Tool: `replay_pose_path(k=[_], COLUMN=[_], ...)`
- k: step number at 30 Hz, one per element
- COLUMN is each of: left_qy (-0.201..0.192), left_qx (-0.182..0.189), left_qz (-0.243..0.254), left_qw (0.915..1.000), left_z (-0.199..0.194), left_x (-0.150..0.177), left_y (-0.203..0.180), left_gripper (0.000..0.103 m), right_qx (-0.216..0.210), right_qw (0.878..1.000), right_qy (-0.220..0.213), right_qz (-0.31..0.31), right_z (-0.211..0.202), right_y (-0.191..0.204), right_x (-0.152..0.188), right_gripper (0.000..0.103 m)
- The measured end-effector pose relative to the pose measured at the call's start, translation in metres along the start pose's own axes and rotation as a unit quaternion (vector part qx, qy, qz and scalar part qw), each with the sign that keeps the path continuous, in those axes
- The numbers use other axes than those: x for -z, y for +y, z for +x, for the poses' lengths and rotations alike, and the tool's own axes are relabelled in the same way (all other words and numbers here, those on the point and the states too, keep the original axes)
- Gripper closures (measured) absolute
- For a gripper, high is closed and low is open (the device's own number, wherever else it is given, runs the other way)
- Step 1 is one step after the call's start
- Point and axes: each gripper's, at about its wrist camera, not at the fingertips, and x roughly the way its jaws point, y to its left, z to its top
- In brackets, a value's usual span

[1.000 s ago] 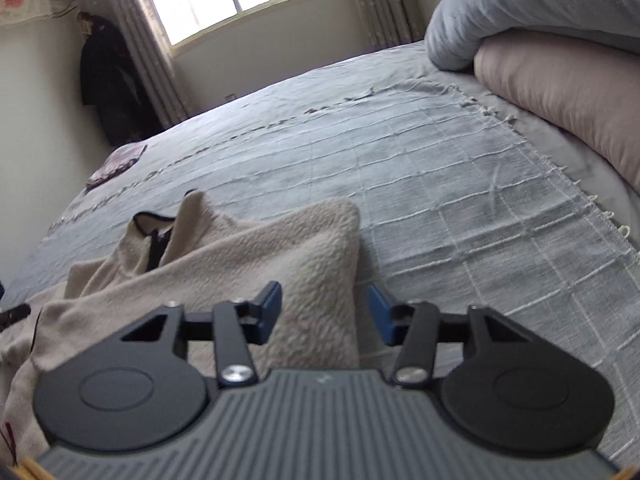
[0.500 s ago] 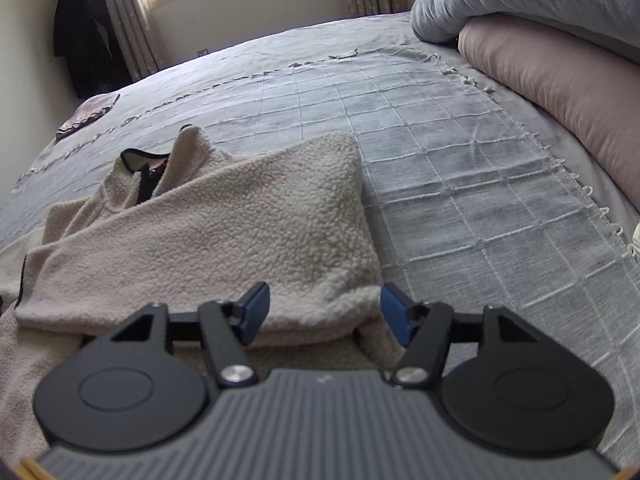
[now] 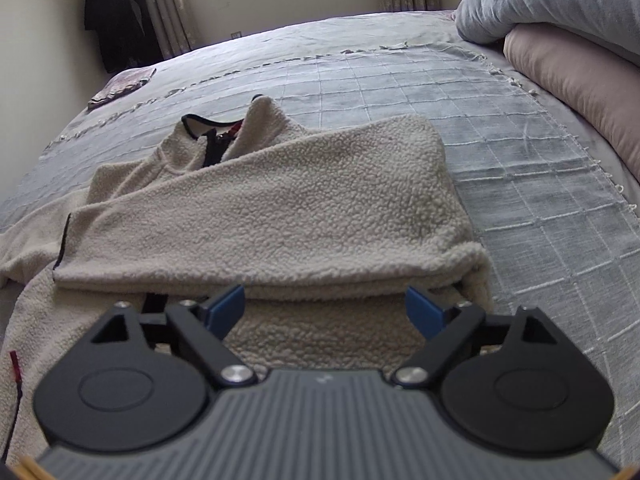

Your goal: Fold large clothes

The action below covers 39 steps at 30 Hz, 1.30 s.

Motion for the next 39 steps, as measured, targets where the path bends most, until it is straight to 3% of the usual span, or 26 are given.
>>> replay_pose_path(k=[2,5,11,12,13,16,19,24,29,35,39], left_qy=[0.002,-0.021,-0.053,-0.060,-0.064,-0.060,-0.083,-0.118,-0.136,-0.119,-0.077], left_qx=[-0.014,-0.005,-0.013,-0.022,-0.031,-0.035,-0.014,0.049,0.127,0.222,0.279], left_qz=[-0.025,-0.061,-0.120,-0.123,-0.121,-0.116,-0.107,-0.069,-0.019,0.038,0.080], left_qw=[0.9996,0.9979,0.9913,0.9903,0.9901,0.9908,0.9907,0.9894,0.9823,0.9671,0.9538], left_z=[0.013,0.025,0.047,0.049,0.051,0.055,0.038,-0.004,-0.044,-0.068,-0.065], left_x=[-0.011,-0.030,-0.063,-0.066,-0.068,-0.073,-0.074,-0.081,-0.082,-0.058,-0.020], left_y=[0.021,0.047,0.070,0.071,0.070,0.066,0.051,0.004,-0.073,-0.177,-0.249], left_gripper=[0.008,0.008,0.013,0.023,0.042,0.074,0.082,0.084,0.084,0.084,0.084], right_qx=[0.006,0.024,0.053,0.054,0.055,0.054,0.051,0.037,0.020,0.013,0.005], right_qw=[1.000,1.000,0.998,0.998,0.998,0.998,0.998,0.999,1.000,1.000,1.000], right_qy=[0.005,0.014,0.020,0.020,0.021,0.022,0.020,0.006,-0.005,-0.015,-0.025], right_qz=[-0.004,-0.013,-0.006,-0.002,0.001,0.004,0.001,0.001,0.000,-0.001,0.006], right_z=[0.002,0.005,0.008,0.009,0.009,0.011,0.012,0.009,0.004,-0.002,-0.005], right_y=[0.000,-0.003,-0.021,-0.023,-0.025,-0.027,-0.025,-0.022,-0.021,-0.024,-0.026], right_x=[0.002,0.004,0.005,0.005,0.005,0.005,0.003,-0.002,-0.007,-0.012,-0.016], right_gripper=[0.014,0.013,0.013,0.013,0.013,0.013,0.013,0.013,0.013,0.013,0.013])
